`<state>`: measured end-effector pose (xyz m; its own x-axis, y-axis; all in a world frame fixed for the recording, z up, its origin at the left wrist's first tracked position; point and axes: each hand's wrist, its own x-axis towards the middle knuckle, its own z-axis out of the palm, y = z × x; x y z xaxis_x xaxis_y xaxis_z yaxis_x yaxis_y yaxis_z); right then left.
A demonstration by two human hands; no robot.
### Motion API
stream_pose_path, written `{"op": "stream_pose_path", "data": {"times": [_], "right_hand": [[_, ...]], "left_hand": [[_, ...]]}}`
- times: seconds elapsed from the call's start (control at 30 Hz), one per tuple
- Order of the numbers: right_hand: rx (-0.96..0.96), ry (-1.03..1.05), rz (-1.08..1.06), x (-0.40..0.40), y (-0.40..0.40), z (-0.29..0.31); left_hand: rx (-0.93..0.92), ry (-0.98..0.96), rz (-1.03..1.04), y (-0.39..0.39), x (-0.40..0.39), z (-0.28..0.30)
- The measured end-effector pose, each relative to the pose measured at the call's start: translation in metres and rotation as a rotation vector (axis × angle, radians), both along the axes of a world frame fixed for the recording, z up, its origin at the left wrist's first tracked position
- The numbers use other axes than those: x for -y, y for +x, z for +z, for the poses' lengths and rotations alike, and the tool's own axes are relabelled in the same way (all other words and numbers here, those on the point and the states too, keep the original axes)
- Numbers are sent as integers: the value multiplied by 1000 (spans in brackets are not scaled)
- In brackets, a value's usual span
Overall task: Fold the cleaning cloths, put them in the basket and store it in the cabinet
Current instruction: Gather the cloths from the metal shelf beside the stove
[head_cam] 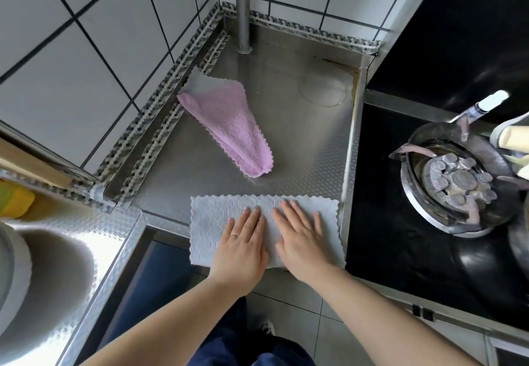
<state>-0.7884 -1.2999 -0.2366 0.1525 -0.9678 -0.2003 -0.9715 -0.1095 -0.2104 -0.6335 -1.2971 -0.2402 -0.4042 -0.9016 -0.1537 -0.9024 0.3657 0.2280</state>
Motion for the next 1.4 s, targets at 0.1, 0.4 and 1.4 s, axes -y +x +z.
{"op": "stream_pose_path", "data": {"times": [0.1,0.4,1.4], "right_hand": [[-49,-3,8,3,-1,-1],[-132,-43,-32,-10,-8,-18],[-110,239,345,52,15,43]], "left_hand": [[13,-63,-67,5,5,-6],[98,-91,-204,26,25,-12],[105,-214,-331,53,9,21]]}}
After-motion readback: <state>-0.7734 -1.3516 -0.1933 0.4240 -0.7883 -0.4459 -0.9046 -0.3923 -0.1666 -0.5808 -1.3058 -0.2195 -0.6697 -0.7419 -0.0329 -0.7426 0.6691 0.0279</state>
